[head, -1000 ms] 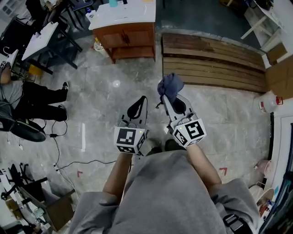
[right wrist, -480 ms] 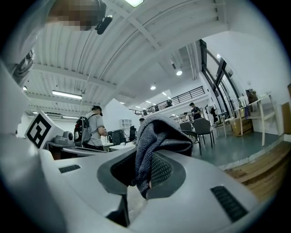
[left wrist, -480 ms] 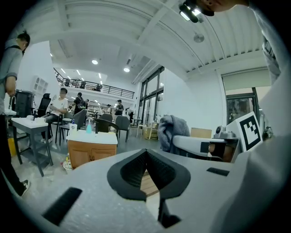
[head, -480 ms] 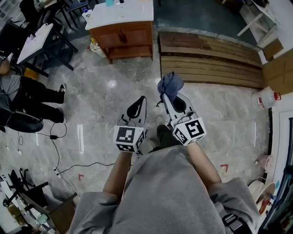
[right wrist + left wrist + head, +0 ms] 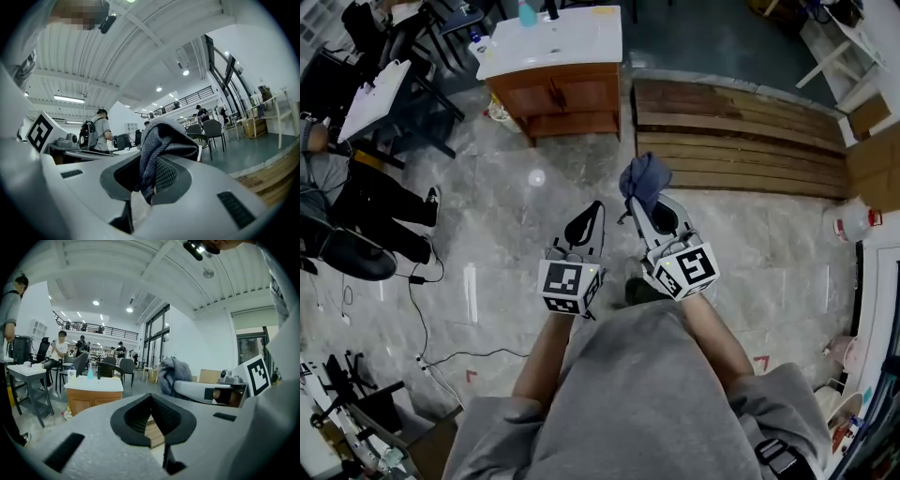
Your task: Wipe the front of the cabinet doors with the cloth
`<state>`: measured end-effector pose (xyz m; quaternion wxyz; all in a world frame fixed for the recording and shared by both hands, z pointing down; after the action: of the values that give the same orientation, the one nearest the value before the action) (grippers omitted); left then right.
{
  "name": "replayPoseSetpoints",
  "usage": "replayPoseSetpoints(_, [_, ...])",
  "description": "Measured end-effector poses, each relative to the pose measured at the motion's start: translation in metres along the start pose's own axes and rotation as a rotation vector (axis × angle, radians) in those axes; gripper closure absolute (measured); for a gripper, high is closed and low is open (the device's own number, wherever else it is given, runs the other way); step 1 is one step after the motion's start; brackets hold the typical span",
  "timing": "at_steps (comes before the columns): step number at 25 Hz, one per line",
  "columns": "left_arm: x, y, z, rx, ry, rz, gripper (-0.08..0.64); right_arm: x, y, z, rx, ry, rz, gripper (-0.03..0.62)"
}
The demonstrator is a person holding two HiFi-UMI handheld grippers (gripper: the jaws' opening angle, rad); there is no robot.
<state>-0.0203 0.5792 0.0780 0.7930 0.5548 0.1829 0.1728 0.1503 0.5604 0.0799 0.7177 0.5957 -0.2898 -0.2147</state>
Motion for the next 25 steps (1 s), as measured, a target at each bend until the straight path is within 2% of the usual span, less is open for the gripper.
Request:
replayPoseSetpoints(14, [-0.032, -0.027, 0.101, -0.057, -0.041, -0.025, 0.552, 0.092, -0.002, 0.065, -0.032, -0.033, 0.103, 0.551])
replayPoseSetpoints(25, [-0.075, -0.03, 0.143, -0.092, -0.055, -0.022, 0.552, 0.129, 0.01, 0.112, -0.042, 0.004, 0.232, 0.551])
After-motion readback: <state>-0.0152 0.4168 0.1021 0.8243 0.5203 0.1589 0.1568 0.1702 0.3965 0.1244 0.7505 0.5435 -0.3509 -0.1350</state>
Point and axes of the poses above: the fingertips, and each gripper's own axes: z forward along the fingers, x to its right, y out of its underside, the point moved 9 cm from there along -z, backward along the fingers, and after that the axes turned 8 degrees about -x, right-handed, at the moved point
